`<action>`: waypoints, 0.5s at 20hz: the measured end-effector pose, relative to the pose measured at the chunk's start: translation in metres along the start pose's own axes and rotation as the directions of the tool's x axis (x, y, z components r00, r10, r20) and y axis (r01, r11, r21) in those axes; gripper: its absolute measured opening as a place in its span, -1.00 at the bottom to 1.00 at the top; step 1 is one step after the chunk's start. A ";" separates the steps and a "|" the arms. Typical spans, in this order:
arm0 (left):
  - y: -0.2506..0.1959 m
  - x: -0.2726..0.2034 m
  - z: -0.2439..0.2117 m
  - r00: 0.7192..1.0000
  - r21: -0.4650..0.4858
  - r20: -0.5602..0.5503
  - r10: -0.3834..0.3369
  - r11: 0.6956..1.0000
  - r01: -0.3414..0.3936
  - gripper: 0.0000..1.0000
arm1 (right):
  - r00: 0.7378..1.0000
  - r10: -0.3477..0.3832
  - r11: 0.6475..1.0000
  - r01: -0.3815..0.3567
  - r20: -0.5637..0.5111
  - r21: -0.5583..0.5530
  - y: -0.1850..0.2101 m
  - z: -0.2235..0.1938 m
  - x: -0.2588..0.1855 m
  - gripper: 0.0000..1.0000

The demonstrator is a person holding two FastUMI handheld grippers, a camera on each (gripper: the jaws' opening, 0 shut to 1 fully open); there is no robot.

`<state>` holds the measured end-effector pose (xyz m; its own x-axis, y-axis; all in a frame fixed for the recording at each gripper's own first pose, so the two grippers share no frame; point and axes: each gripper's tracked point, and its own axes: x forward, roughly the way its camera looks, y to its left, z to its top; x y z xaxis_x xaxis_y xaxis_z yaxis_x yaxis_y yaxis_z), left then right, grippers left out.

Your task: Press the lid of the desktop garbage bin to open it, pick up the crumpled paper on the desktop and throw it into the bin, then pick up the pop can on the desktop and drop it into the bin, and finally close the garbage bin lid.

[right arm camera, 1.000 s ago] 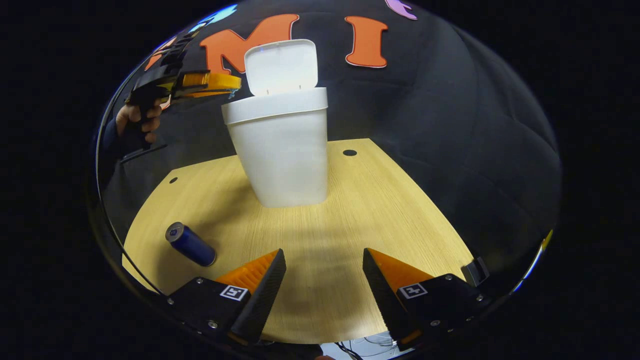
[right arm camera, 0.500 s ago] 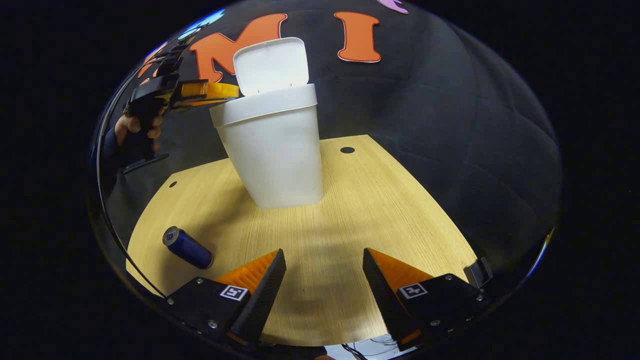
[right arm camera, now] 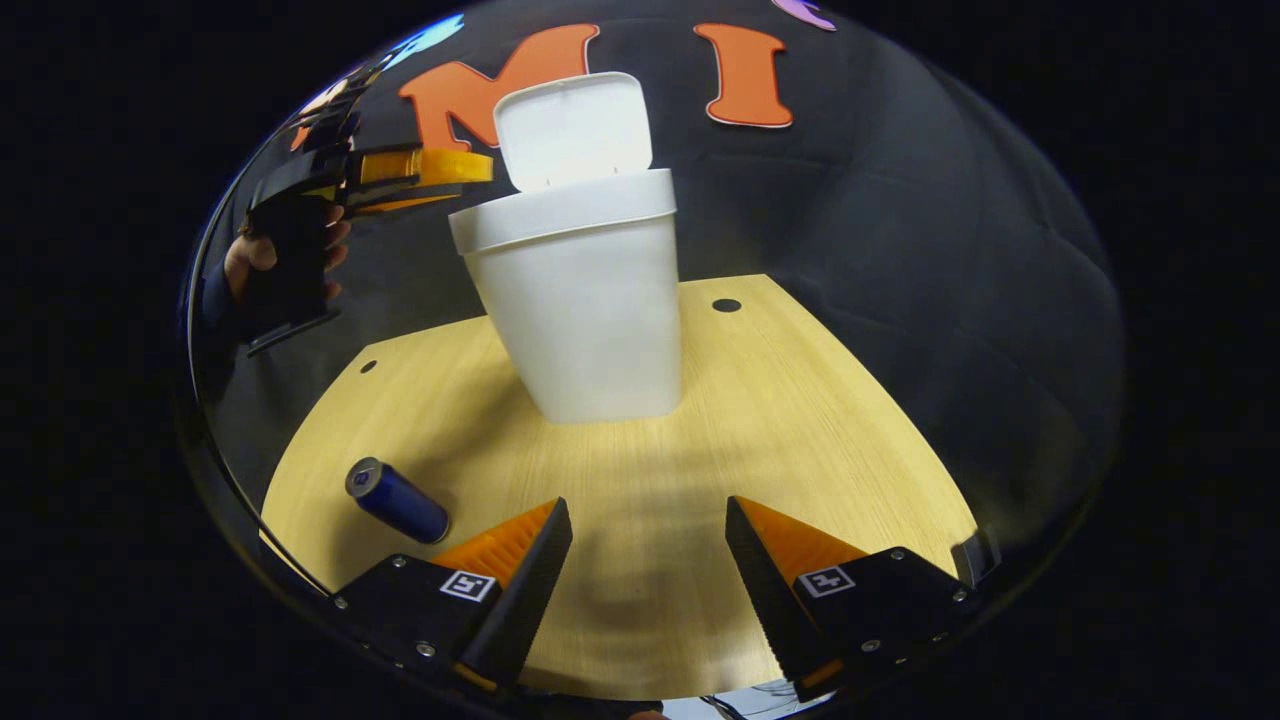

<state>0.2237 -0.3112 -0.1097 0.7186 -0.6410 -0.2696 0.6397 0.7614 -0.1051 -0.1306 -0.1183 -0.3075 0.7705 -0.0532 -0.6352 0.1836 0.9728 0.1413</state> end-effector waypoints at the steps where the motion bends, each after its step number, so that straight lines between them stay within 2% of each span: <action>1: 0.005 -0.006 0.001 1.000 -0.003 0.005 0.011 1.000 -0.011 0.59 | 1.000 0.019 1.000 -0.019 -0.001 -0.006 0.007 0.000 0.000 0.89; 2: 0.011 -0.014 0.000 1.000 -0.006 0.008 0.022 1.000 -0.022 0.67 | 0.999 0.035 0.999 -0.035 -0.003 -0.013 0.014 0.000 0.002 0.89; 3: 0.017 -0.021 -0.001 0.999 -0.008 0.006 0.034 0.999 -0.034 0.67 | 0.999 0.049 0.999 -0.049 -0.007 -0.021 0.022 0.001 0.005 0.89; 4: 0.023 -0.029 -0.003 0.999 -0.011 0.006 0.046 0.999 -0.046 0.84 | 0.998 0.063 0.998 -0.063 -0.011 -0.030 0.028 0.000 0.006 0.89; 5: 0.029 -0.038 -0.003 0.998 -0.014 0.006 0.061 0.998 -0.061 0.92 | 0.997 0.079 0.996 -0.080 -0.016 -0.039 0.035 -0.001 0.006 0.89; 10: 0.055 -0.078 -0.020 0.992 0.000 -0.018 0.122 0.993 -0.122 0.94 | 0.981 0.188 0.976 -0.192 -0.041 -0.103 0.077 -0.007 0.011 0.89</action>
<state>0.1969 -0.2175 -0.1134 0.7861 -0.5416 -0.2977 0.5474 0.8338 -0.0714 -0.1122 -0.0425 -0.3085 0.7654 0.1404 -0.6281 -0.0313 0.9829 0.1816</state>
